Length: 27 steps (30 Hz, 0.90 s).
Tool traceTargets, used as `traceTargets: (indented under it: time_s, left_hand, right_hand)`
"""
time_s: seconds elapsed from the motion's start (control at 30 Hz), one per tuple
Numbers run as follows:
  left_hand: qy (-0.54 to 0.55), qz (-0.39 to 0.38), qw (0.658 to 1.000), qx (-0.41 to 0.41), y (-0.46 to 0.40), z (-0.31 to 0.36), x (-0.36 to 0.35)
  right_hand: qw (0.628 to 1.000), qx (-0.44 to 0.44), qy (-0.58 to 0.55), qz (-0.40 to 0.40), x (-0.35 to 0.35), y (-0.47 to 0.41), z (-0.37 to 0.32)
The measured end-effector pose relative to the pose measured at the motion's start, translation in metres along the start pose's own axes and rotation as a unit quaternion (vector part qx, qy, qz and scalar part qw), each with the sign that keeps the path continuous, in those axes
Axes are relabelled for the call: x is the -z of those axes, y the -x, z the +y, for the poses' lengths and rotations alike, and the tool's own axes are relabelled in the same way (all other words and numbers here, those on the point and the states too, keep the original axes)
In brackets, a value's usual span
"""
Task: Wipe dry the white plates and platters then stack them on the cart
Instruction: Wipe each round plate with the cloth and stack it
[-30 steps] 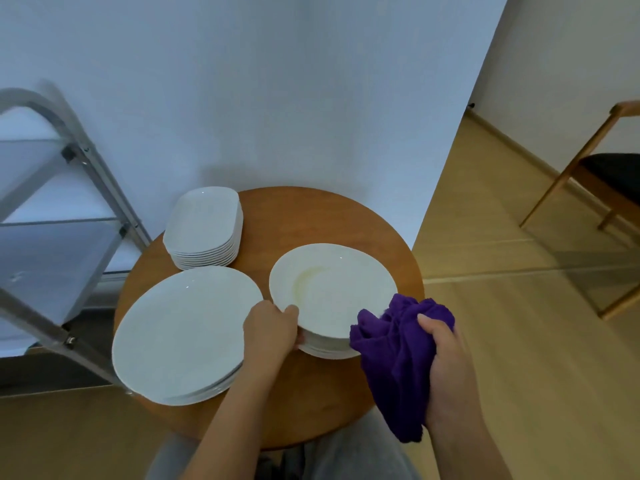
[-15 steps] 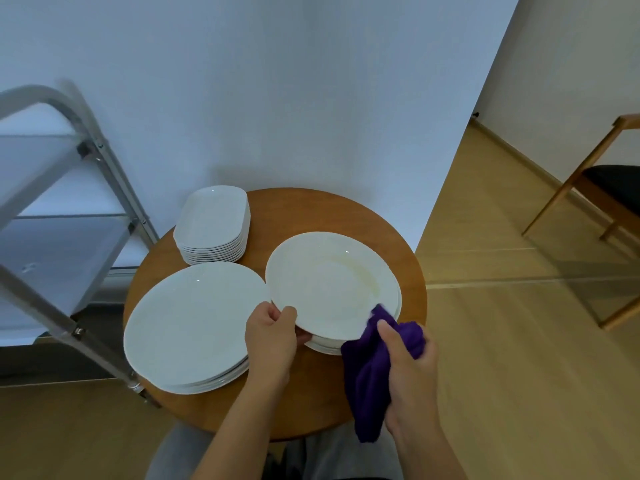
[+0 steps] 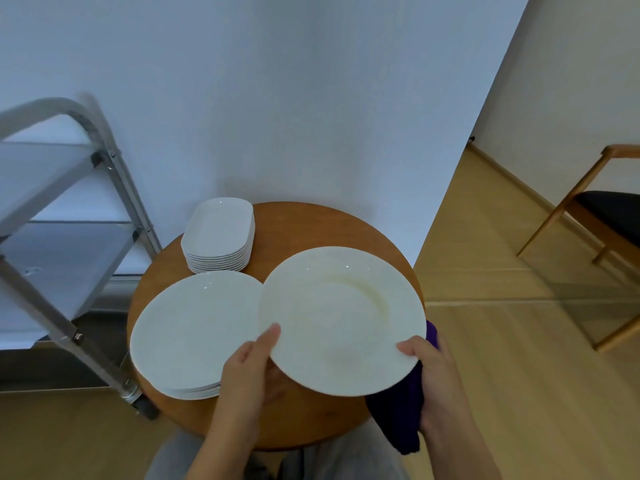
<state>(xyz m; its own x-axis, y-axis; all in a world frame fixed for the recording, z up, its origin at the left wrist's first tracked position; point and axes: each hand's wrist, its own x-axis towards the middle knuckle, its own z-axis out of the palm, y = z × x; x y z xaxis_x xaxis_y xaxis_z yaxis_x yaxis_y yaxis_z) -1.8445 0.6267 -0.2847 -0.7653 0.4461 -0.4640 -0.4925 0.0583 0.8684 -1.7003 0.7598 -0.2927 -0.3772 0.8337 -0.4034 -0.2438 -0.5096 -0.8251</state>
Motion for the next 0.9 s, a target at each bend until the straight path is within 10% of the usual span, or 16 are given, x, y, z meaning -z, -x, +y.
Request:
traceTargets:
  time_s: [0.17,0.43,0.6,0.8,0.9]
  left_hand:
    - [0.177,-0.122,0.974,0.076,-0.006,0.023,0.018]
    - [0.269,-0.004,0.962,0.040,-0.001,0.003,0.013]
    - [0.306,0.019,0.951,0.024,0.007,-0.009,0.013]
    - [0.280,0.025,0.960,0.005,0.019,-0.018,0.005]
    - [0.245,0.027,0.969,-0.002,0.025,-0.022,0.007]
  right_hand:
    - [0.996,-0.051,0.043,-0.063,-0.004,0.002,-0.001]
    - [0.980,0.142,0.132,0.053,-0.018,0.020,-0.025]
    - [0.960,0.194,0.191,-0.067,-0.045,0.042,-0.059]
    - [0.715,0.155,0.674,-0.106,-0.074,0.041,0.014]
    - [0.711,0.170,0.681,-0.041,-0.085,0.027,0.032]
